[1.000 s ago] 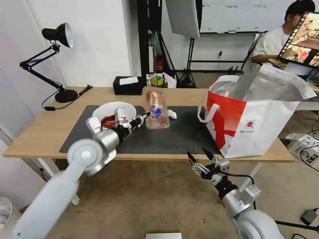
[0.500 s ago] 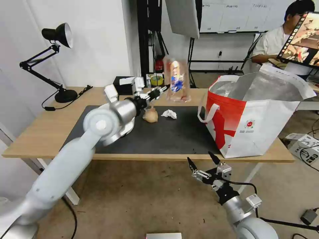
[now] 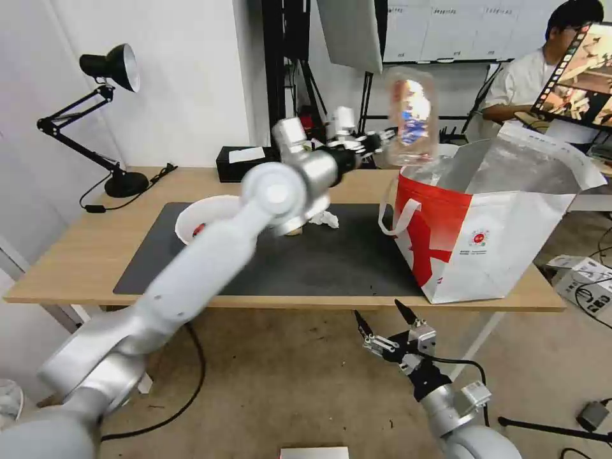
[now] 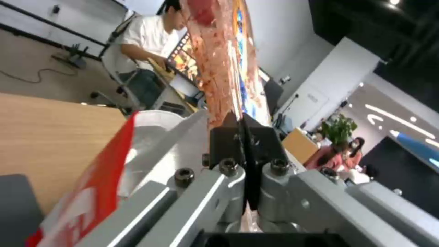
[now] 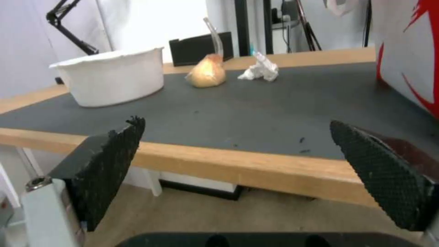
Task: Pick up the trash from the table and place it into the takeout bag.
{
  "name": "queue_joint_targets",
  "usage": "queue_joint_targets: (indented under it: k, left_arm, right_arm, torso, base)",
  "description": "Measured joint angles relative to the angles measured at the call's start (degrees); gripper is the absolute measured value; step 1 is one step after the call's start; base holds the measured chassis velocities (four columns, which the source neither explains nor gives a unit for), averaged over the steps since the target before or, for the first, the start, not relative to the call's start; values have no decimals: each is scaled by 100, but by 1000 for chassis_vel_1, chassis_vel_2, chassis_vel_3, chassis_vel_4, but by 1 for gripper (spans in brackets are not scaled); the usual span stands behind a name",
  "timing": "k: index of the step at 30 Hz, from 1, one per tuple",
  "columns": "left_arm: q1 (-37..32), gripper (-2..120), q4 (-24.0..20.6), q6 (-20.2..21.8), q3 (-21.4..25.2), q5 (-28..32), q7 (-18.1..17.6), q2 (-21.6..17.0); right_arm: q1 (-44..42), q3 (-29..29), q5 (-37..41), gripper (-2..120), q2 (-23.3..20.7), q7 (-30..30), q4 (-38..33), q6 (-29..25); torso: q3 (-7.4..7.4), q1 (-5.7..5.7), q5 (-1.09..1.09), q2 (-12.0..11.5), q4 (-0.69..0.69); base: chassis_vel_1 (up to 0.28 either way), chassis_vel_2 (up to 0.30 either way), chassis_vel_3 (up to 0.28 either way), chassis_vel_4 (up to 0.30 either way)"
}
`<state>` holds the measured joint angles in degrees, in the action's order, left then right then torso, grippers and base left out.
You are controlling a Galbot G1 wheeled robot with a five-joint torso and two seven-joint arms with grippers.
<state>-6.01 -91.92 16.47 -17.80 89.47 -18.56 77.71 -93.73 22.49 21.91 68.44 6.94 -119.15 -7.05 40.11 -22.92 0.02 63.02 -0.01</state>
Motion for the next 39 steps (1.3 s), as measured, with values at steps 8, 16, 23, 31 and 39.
queue_joint_targets:
  k: [8,16,23,31,39]
  left_arm:
    - [219,0,407,-228,-622,-927,9,316]
    - [304,0,384,-232,-989,-1372,22,350]
    - [312,11,310,26,-1059,-1090,12,363]
    - [322,40,325,123,-1105,-782,-1,410]
    - [281,70,183,-87,-889,-789,16,145]
  right_arm:
    - [-56,23,-9,100,5,17,-28,-23]
    - [-89,48,-8,100,-8,18,-62,-33]
    - [-86,62,3,100,-32,8,-66,-35]
    - [-54,43,18,100,-57,-9,-45,-22]
    - [-55,20,31,100,-92,-11,-79,-6]
  torso:
    - [0,0,-1,0,1]
    - [-1,0,-2,0,1]
    - [-1,0,-2,0,2]
    - [0,0,-2,0,1]
    - [0,0,-2,0,2]
  base:
    - [0,0,0,0]
    - [0,0,0,0]
    - [0,0,0,0]
    - [0,0,0,0]
    - [0,0,0,0]
